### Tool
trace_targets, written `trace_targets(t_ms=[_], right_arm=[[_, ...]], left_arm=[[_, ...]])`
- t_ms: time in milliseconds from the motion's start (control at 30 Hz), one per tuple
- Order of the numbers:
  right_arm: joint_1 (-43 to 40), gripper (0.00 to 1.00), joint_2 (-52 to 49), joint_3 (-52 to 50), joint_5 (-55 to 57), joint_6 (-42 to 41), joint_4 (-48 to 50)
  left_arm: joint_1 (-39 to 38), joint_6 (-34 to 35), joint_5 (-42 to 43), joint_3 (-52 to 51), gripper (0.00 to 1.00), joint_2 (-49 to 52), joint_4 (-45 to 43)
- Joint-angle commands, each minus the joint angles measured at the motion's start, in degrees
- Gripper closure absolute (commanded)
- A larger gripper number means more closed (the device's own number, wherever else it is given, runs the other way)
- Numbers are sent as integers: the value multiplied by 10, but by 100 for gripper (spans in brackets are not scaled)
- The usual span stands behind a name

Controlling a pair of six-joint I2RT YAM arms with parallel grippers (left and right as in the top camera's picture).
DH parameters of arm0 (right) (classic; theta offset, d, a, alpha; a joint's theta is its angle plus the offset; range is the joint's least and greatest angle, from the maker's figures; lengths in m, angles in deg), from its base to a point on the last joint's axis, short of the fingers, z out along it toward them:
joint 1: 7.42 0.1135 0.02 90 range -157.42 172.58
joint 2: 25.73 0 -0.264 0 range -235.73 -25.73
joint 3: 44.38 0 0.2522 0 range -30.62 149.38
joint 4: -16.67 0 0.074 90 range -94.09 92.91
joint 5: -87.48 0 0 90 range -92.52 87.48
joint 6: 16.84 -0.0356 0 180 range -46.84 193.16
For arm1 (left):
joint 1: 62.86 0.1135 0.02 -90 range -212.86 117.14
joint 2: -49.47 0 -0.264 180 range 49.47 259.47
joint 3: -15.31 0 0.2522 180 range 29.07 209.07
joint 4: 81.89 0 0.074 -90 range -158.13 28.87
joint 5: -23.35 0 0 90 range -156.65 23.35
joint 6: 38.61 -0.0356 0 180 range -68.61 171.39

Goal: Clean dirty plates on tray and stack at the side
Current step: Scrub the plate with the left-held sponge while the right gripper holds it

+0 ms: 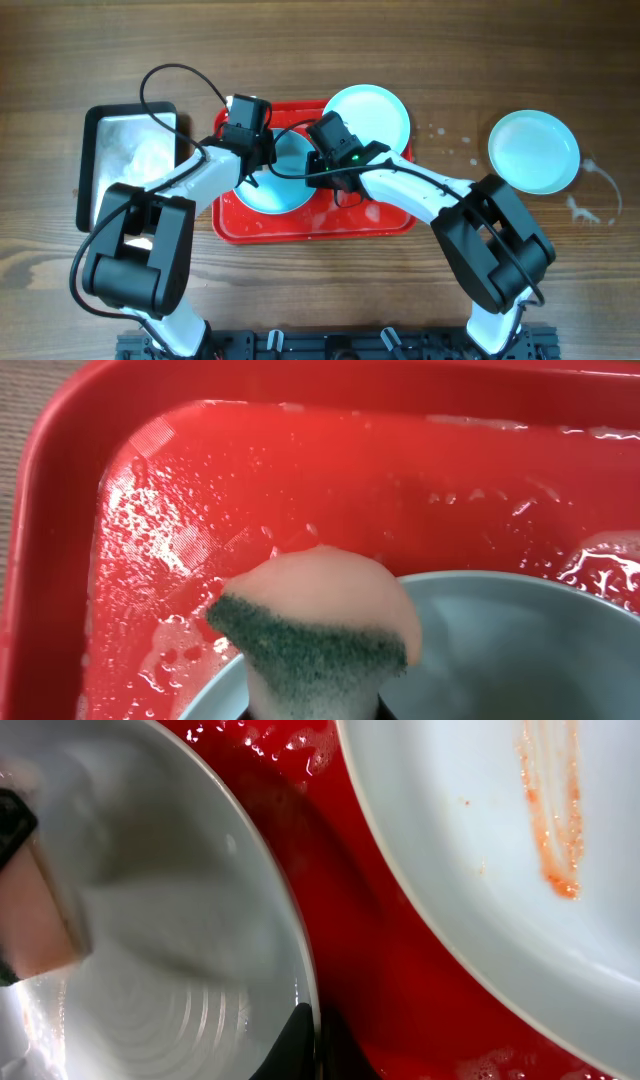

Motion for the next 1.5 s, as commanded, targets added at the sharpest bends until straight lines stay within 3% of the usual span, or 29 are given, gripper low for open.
trace_targets(t_ms=[0,233,333,400,533,700,767,867,1033,1167,1200,1300,1367,1467], right_arm=[[2,96,-20,-7,-3,9,-7],[2,96,-20,-7,-4,10,-6],[3,96,-20,-7,-4,13,-6],[3,96,-20,-7,-4,13,-6],[3,96,-20,-7,-3,13,-6],[3,96,-20,-7,-3,13,1],[3,96,-20,-7,-3,13,4],[3,96,-20,-7,-3,13,7],[3,96,-20,-7,-3,16,10],[4,96,-20,-7,-4,17,9],[6,96,-20,-7,-3,17,9],[7,96,-20,-7,-3,18,9],[7,96,-20,-7,-4,17,8],[9,96,-20,-7,-3,18,10]], left_arm=[[11,-10,-33,-11,96,37,35],[9,-40,331,-10,96,37,95],[9,-72,387,2,96,37,94],[10,-66,334,7,96,37,72],[10,17,76,7,96,37,9],[10,26,-129,7,96,37,-24],[10,26,-184,7,96,37,-21],[10,26,-193,7,96,37,10],[10,38,-86,7,96,37,129],[10,36,64,7,96,37,193],[10,26,172,7,96,37,211],[10,-28,347,7,96,37,224],[10,-40,397,7,96,37,235],[10,-41,383,7,96,37,233]])
